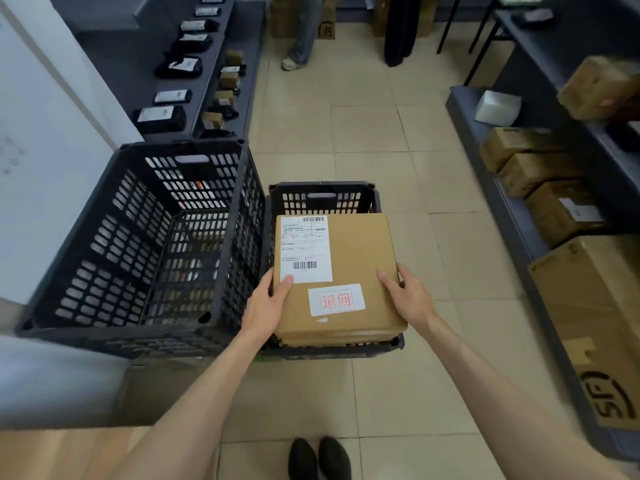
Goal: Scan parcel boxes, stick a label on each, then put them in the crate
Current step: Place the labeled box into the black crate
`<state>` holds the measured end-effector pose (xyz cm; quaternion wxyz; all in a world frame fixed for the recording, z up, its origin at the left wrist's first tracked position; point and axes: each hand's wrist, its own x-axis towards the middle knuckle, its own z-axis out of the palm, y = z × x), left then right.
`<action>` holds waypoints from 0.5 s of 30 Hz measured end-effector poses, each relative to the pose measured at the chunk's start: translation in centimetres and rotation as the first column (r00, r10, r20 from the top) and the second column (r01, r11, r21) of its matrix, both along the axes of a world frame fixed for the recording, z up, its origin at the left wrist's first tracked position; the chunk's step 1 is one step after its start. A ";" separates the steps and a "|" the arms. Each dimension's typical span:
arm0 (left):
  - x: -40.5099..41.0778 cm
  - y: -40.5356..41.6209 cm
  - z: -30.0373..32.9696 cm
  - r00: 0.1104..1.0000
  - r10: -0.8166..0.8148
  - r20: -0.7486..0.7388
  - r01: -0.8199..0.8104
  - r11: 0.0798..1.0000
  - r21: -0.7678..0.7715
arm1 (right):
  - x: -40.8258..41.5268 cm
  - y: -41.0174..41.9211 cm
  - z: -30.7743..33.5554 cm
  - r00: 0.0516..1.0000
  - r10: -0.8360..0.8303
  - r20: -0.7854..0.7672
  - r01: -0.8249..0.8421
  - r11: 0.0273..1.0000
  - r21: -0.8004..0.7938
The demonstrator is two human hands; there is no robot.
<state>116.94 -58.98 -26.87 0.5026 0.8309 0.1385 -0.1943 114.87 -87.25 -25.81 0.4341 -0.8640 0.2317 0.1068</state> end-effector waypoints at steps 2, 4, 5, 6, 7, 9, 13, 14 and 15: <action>0.5 0.0 0.7 1.000 -0.016 -0.021 0.017 1.000 0.011 | 0.0 0.0 0.6 0.999 0.008 -0.033 -0.010 0.999 -0.040; 0.8 0.1 2.1 1.000 -0.016 -0.004 0.016 0.995 0.094 | 0.2 0.2 1.8 0.999 0.029 -0.043 -0.036 0.987 -0.160; 1.0 0.4 3.0 1.000 -0.008 0.025 0.004 0.987 0.162 | 0.5 0.5 2.7 0.999 0.043 -0.012 -0.044 0.974 -0.222; 1.0 0.7 4.0 0.998 0.001 0.070 -0.016 0.974 0.224 | 0.9 1.0 3.8 0.997 0.069 0.037 -0.056 0.961 -0.270; 1.0 1.1 5.3 0.994 0.001 0.113 -0.033 0.960 0.277 | 1.6 1.8 4.9 0.989 0.114 0.094 -0.079 0.947 -0.312; 0.9 2.4 8.0 0.983 -0.036 0.179 -0.031 0.933 0.359 | 3.0 4.0 7.3 0.954 0.249 0.166 -0.171 0.909 -0.380; -0.9 7.5 13.4 0.965 -0.127 0.230 -0.024 0.830 0.557 | 5.5 12.5 12.1 0.765 0.599 0.237 -0.442 0.756 -0.483; -1.8 9.3 14.5 0.964 -0.135 0.231 -0.033 0.796 0.604 | 5.7 15.2 13.0 0.698 0.672 0.249 -0.494 0.703 -0.511; -2.9 11.3 15.4 0.963 -0.136 0.232 -0.048 0.760 0.648 | 5.7 18.0 14.0 0.630 0.738 0.243 -0.540 0.641 -0.545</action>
